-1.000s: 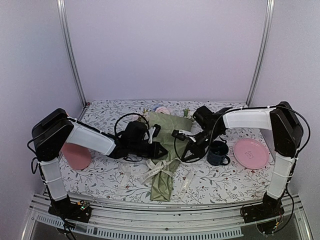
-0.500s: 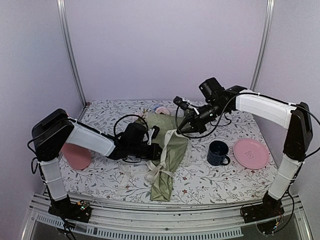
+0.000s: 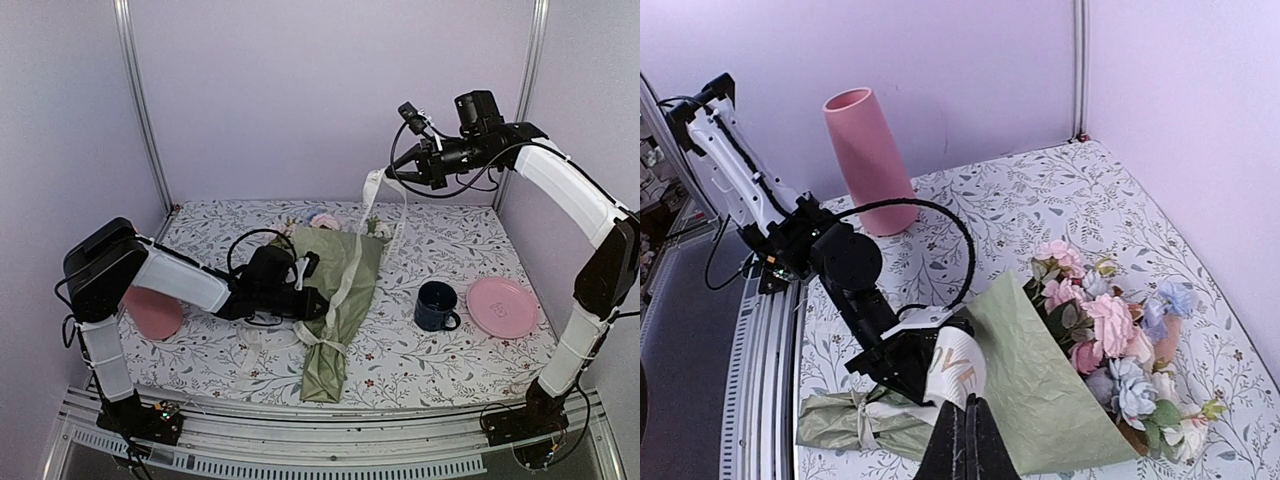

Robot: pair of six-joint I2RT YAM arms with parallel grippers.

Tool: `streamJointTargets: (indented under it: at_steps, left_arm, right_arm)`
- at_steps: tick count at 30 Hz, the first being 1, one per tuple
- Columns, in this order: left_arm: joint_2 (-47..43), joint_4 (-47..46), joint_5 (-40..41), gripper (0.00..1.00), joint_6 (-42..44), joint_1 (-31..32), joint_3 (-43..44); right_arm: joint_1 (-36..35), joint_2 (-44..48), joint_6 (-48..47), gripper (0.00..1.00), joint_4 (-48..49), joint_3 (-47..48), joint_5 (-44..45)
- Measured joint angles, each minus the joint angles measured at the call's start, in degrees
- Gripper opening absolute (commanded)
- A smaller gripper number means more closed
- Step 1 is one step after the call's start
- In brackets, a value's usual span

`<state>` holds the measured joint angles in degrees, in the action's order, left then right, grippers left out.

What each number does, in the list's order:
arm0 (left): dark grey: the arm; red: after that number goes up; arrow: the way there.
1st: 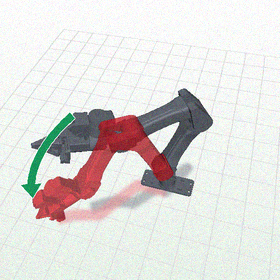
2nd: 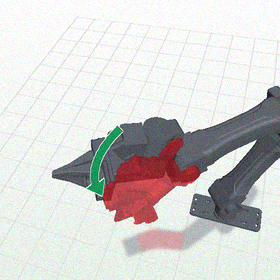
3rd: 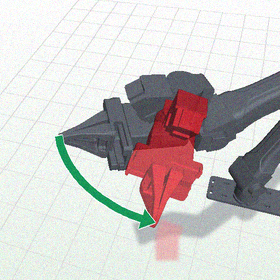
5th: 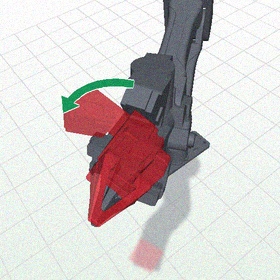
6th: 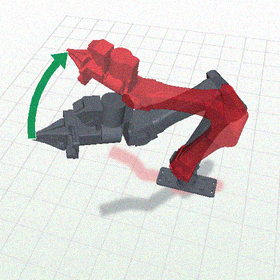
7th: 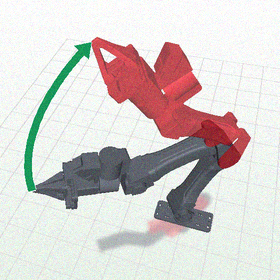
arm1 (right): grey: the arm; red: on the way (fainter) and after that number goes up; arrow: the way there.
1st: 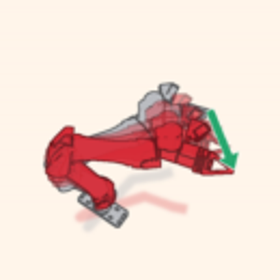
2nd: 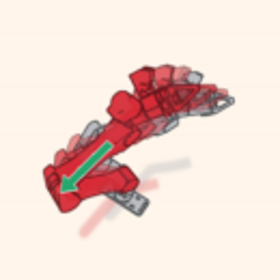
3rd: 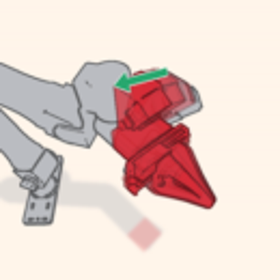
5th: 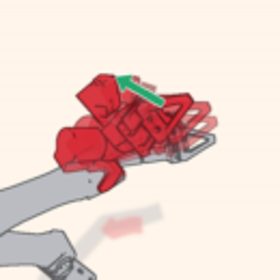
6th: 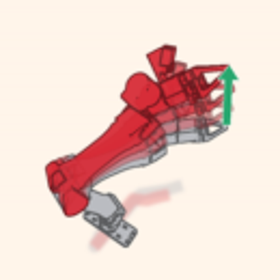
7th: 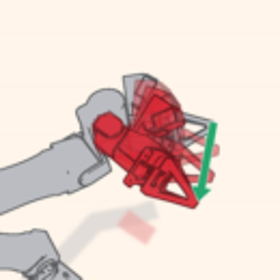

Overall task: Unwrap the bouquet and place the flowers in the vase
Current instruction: Untie the ribbon from the tied bouquet.

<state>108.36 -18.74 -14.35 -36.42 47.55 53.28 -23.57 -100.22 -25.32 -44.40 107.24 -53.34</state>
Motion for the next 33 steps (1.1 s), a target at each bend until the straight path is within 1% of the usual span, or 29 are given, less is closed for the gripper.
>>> streamJointTargets:
  at_steps: [7, 10, 13, 14, 15, 16, 17, 20, 23, 25, 28, 31, 33]
  left_arm:
    - [0.0, 0.0, 0.0, 0.10, 0.4, 0.0, 0.0]
    - [-0.1, -0.2, -0.2, 0.11, 0.9, 0.0, -0.1]
    - [-1.6, -1.2, -0.9, 0.15, 1.7, 0.0, -1.6]
    - [-2.4, -1.9, -1.4, 0.17, 2.3, 0.0, -2.3]
    - [-3.4, -2.5, -1.8, 0.19, 2.8, 0.0, -2.9]
    - [-4.7, -3.2, -2.4, 0.21, 3.5, 0.0, -3.5]
    - [-5.6, -3.5, -2.8, 0.22, 4.3, 0.0, -3.6]
    - [-9.1, -5.1, -4.1, 0.26, 7.3, 0.0, -3.6]
    - [-13.0, -5.1, -4.4, 0.27, 9.8, 0.2, -3.6]
    - [-15.6, -4.5, -4.1, 0.27, 11.3, 0.6, -3.7]
    - [-20.0, -2.5, -2.3, 0.26, 13.7, 1.6, -4.6]
    - [-24.0, -0.5, -0.2, 0.22, 15.8, 3.8, -6.6]
    - [-26.5, 0.9, 1.5, 0.21, 17.0, 6.3, -8.9]
  right_arm:
    - [4.5, 0.5, 1.4, 0.00, 1.0, 0.1, 3.1]
    - [5.9, 1.2, 2.3, 0.00, 2.3, -2.8, 5.7]
    - [7.3, 2.4, 3.2, 0.01, 4.1, -7.8, 10.2]
    - [7.7, 2.8, 3.5, 0.04, 4.8, -9.4, 11.7]
    - [8.2, 3.5, 3.8, 0.12, 6.0, -12.2, 14.0]
    - [8.7, 3.9, 4.3, 0.24, 6.6, -14.0, 15.7]
    - [9.2, 4.1, 5.0, 0.32, 7.0, -15.7, 17.8]
    - [11.0, 4.2, 7.2, 0.47, 8.2, -19.2, 24.5]
    - [12.2, 4.6, 9.0, 0.56, 9.2, -20.1, 28.4]
    - [12.7, 5.7, 9.5, 0.57, 10.1, -20.5, 29.6]
    - [12.3, 8.3, 9.9, 0.52, 11.2, -21.2, 29.1]
    - [10.3, 11.2, 9.2, 0.44, 12.0, -23.2, 24.6]
    - [7.4, 11.7, 7.7, 0.39, 11.7, -24.5, 20.8]
